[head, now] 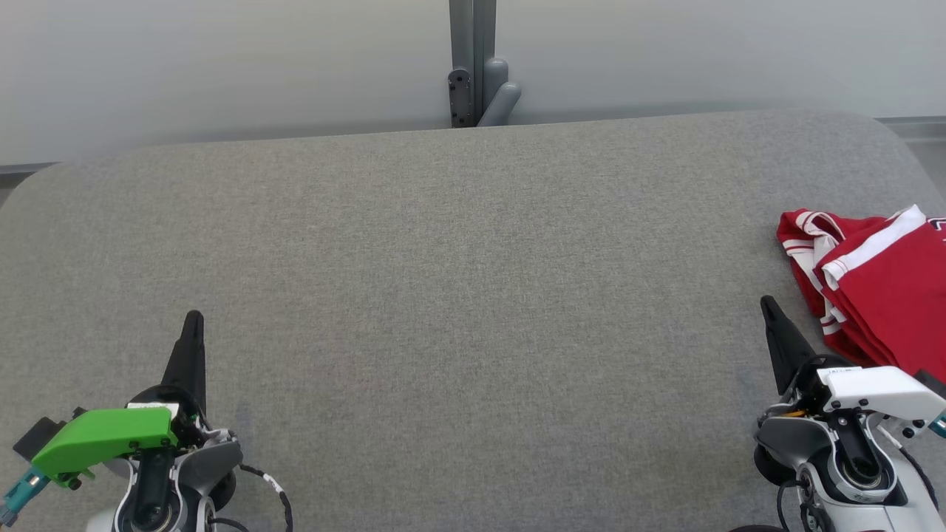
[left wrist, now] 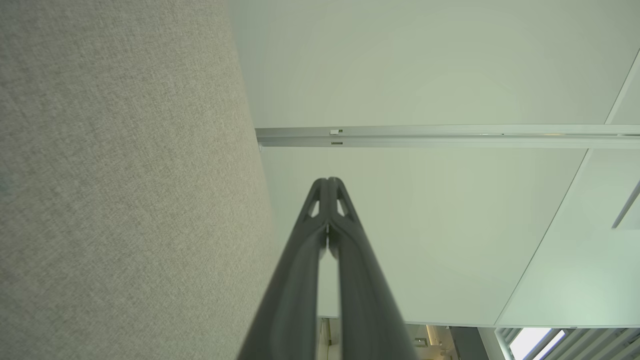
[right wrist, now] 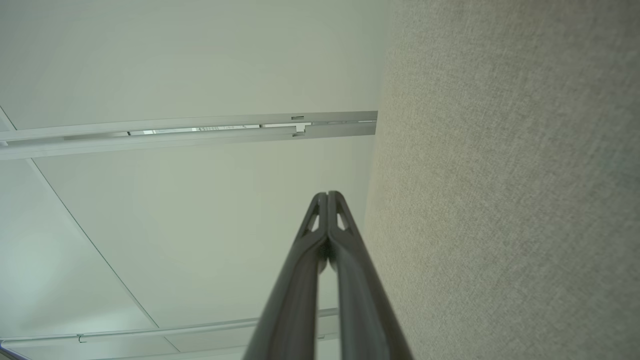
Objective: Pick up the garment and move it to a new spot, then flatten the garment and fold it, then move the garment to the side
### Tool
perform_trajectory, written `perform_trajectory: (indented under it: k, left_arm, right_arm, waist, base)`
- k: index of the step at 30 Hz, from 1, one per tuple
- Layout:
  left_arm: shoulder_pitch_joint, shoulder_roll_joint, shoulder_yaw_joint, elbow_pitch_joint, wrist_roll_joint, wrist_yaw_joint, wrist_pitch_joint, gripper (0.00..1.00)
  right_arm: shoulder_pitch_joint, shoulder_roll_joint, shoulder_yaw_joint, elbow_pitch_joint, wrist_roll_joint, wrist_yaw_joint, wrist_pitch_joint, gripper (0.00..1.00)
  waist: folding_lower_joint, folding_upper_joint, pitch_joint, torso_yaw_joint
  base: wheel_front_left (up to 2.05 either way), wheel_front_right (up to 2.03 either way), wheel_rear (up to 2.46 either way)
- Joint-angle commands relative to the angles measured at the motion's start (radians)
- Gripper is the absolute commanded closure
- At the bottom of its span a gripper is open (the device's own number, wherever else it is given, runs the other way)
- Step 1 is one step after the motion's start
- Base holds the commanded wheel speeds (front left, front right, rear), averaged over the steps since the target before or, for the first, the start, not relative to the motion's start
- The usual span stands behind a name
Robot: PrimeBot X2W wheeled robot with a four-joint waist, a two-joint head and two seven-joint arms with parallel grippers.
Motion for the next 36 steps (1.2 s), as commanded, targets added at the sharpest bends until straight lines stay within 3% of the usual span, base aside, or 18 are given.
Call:
perform_trajectory:
  k: [1, 36]
  left_arm:
    - [-0.006, 0.006, 0.005, -0.003, -0.002, -0.001, 0.0, 1.0]
    - [-0.006, 0.006, 0.005, -0.003, -0.001, -0.001, 0.0, 1.0]
  right_arm:
    - [-0.006, -0.006, 0.0, -0.004, 0.007, 0.0, -0.004, 1.0]
    - [-0.005, -0.011, 0.01, -0.005, 0.015, 0.0, -0.011, 1.0]
  waist:
    - [0.0, 0.0, 0.0, 0.0]
    - [0.0, 0.0, 0.0, 0.0]
  base:
    - [0.0, 0.0, 0.0]
    - [0.0, 0.0, 0.0]
